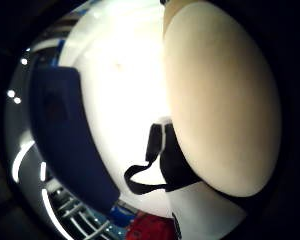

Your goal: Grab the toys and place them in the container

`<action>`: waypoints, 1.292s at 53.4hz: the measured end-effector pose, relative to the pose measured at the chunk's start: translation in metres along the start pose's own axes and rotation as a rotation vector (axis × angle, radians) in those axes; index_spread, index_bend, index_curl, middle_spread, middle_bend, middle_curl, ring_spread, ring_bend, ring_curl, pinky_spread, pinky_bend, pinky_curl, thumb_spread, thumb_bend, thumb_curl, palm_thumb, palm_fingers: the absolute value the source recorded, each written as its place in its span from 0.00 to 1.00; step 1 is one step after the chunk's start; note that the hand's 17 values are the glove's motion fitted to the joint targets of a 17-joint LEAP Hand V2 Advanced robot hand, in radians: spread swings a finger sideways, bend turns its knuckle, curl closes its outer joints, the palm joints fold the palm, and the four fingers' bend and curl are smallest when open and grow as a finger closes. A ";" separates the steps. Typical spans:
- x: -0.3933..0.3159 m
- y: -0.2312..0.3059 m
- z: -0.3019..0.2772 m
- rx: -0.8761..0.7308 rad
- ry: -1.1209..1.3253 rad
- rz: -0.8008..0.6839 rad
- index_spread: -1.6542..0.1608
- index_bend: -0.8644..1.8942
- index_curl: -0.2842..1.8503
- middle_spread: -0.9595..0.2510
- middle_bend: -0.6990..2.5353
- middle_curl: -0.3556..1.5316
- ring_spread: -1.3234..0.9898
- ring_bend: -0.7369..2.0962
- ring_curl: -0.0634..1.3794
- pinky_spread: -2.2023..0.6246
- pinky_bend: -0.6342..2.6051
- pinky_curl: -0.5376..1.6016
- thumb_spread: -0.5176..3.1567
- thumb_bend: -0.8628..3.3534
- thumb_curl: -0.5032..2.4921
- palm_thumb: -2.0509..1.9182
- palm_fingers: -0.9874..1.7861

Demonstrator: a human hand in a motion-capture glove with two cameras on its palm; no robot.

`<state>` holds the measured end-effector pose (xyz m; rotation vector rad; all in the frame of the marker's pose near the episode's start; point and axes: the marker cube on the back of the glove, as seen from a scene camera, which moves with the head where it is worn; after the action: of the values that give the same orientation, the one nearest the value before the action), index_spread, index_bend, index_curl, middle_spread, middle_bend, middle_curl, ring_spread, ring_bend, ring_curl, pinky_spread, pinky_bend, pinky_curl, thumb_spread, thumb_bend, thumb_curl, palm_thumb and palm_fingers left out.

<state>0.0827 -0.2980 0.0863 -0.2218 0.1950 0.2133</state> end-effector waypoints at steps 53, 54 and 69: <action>-0.027 0.055 -0.113 0.289 0.095 -0.111 0.67 0.40 0.33 0.39 0.42 0.52 0.35 0.61 0.44 0.63 0.51 0.44 0.35 0.24 0.44 0.69 0.74; -0.031 0.058 -0.121 0.294 0.094 -0.116 0.67 0.40 0.33 0.38 0.42 0.53 0.35 0.61 0.45 0.63 0.51 0.44 0.34 0.24 0.44 0.69 0.74; -0.127 0.096 -0.211 0.379 0.066 -0.245 0.65 0.39 0.38 0.36 0.42 0.58 0.35 0.61 0.46 0.63 0.51 0.45 0.31 0.23 0.48 0.69 0.72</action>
<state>-0.0969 -0.2806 -0.1076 0.1251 0.2669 -0.0761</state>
